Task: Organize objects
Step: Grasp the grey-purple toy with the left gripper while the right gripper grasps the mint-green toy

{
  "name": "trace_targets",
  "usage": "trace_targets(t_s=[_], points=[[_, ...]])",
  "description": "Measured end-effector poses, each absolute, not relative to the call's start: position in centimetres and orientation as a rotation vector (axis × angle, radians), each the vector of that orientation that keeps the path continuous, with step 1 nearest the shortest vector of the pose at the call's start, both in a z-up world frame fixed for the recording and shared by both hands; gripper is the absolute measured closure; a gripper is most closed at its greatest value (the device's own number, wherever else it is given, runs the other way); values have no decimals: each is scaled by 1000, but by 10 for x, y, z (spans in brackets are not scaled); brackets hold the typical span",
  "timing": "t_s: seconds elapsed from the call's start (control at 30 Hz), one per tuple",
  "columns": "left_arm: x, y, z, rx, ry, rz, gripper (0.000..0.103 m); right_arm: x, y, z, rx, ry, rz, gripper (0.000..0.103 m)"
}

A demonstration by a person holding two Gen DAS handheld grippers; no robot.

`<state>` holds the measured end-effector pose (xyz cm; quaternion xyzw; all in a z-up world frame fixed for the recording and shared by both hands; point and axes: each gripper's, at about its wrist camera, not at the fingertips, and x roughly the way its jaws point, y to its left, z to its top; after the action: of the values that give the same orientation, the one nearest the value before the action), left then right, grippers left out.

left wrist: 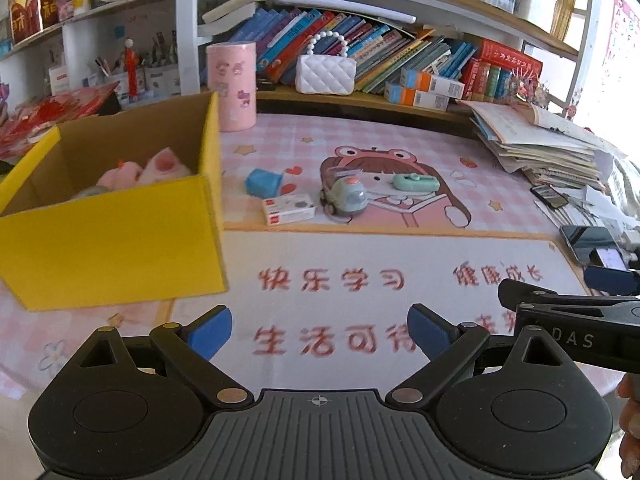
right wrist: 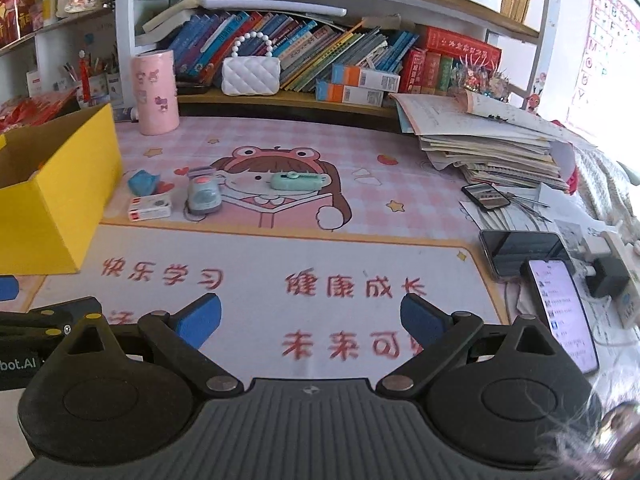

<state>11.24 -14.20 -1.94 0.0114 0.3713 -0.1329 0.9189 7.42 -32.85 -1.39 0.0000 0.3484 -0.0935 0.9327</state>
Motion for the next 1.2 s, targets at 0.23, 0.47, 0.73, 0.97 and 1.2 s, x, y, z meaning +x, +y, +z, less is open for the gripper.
trace_targets(t_s=[0.23, 0.47, 0.73, 0.97, 1.2], points=[[137, -178, -14, 57, 708, -234, 9, 109, -362, -19, 33, 707, -137, 20], [178, -208, -16, 100, 695, -193, 25, 162, -392, -23, 67, 685, -132, 21], [238, -232, -38, 82, 739, -158, 42, 225, -410, -29, 99, 661, -90, 22], [276, -252, -55, 122, 745, -152, 44, 256, -415, -37, 94, 670, -77, 22], [307, -251, -82, 128, 822, -113, 55, 270, -423, -42, 109, 680, -73, 22]])
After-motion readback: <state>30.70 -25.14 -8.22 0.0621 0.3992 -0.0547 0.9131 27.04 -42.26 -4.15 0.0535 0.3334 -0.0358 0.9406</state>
